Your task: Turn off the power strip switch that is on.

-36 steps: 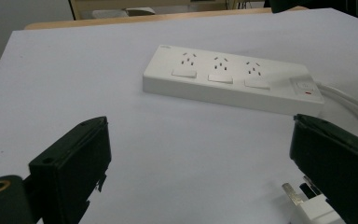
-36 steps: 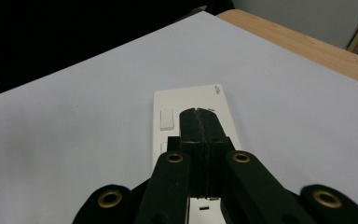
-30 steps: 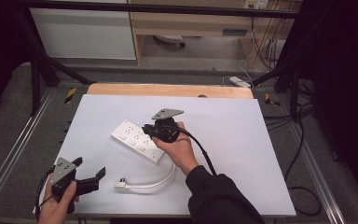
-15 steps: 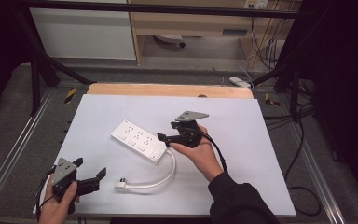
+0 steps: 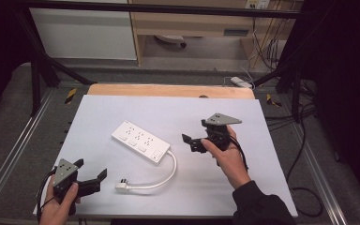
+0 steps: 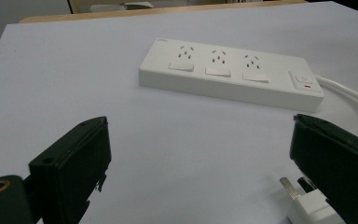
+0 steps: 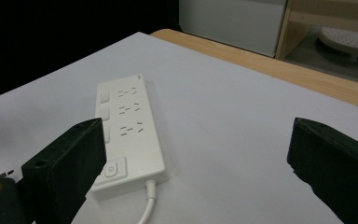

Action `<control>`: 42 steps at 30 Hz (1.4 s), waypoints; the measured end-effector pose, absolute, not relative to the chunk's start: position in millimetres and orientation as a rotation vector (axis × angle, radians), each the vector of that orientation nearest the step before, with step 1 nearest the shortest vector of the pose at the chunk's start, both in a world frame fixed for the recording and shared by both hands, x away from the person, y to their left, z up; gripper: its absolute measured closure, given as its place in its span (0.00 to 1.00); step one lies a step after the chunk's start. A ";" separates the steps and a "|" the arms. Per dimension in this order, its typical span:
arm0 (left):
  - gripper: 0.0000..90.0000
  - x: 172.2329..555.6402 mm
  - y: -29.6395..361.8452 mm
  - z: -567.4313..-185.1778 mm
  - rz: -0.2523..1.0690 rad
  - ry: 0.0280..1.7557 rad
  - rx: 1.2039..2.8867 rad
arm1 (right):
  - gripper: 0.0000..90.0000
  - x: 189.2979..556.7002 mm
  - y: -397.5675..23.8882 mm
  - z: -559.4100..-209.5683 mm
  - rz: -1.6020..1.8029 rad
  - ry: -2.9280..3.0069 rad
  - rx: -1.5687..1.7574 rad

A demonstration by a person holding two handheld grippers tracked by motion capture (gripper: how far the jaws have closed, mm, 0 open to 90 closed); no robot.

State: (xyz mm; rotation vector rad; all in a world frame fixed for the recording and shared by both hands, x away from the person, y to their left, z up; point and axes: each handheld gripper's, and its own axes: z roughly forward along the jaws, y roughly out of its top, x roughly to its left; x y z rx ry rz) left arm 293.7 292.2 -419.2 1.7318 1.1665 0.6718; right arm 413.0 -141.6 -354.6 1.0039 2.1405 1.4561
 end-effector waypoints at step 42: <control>0.06 292.3 292.8 -418.3 0.669 1.162 1.722 | 0.04 345.8 -275.6 -410.1 1.421 1.839 1.081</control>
